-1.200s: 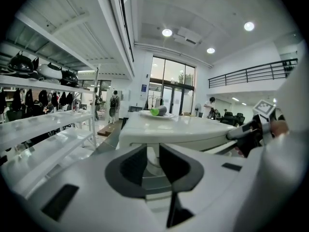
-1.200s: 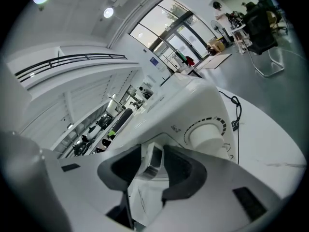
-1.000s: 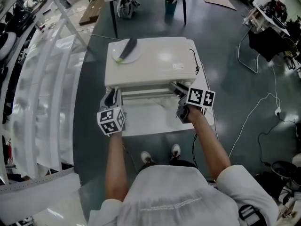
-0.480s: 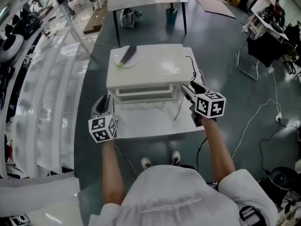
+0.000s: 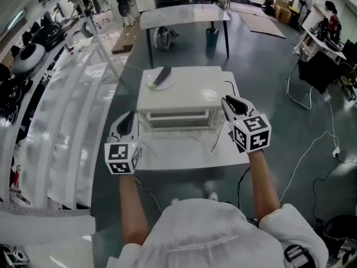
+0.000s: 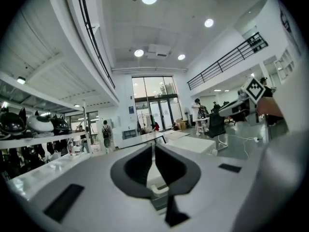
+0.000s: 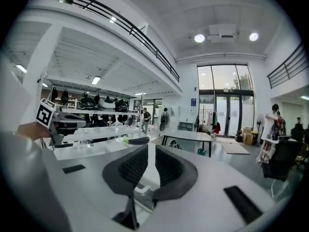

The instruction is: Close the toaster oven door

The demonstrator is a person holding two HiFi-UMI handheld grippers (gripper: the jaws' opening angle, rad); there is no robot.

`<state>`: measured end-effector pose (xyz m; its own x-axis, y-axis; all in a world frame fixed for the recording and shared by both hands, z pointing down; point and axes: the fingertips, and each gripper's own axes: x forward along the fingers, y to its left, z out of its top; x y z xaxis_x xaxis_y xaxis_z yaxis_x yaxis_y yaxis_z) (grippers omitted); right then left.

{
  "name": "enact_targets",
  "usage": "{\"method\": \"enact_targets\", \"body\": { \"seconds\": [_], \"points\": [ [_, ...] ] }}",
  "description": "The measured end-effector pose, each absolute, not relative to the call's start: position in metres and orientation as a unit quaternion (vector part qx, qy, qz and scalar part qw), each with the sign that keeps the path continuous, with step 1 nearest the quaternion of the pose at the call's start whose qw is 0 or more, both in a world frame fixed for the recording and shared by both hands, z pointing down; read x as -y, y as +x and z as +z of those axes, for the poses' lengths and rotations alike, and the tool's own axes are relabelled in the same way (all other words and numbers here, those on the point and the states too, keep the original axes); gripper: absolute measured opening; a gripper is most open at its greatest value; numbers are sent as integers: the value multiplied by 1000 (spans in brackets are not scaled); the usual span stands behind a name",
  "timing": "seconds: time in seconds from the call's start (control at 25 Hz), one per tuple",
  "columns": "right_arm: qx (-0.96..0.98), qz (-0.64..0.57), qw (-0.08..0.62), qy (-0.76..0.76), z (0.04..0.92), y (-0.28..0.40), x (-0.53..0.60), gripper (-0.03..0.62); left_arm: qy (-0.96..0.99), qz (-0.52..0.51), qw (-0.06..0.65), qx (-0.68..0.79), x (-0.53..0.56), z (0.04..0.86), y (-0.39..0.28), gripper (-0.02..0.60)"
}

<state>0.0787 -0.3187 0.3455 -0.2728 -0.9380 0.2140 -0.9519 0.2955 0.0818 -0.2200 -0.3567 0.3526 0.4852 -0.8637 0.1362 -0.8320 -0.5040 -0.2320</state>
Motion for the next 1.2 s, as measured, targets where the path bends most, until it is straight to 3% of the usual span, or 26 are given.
{"method": "enact_targets", "body": {
  "seconds": [0.24, 1.2],
  "points": [
    [814, -10, 121, 568, 324, 55, 309, 20, -872, -108, 105, -467, 337, 321, -202, 18],
    [838, -60, 155, 520, 308, 1, 295, 15, -872, -114, 160, -448, 301, 287, -196, 18]
  ]
}}
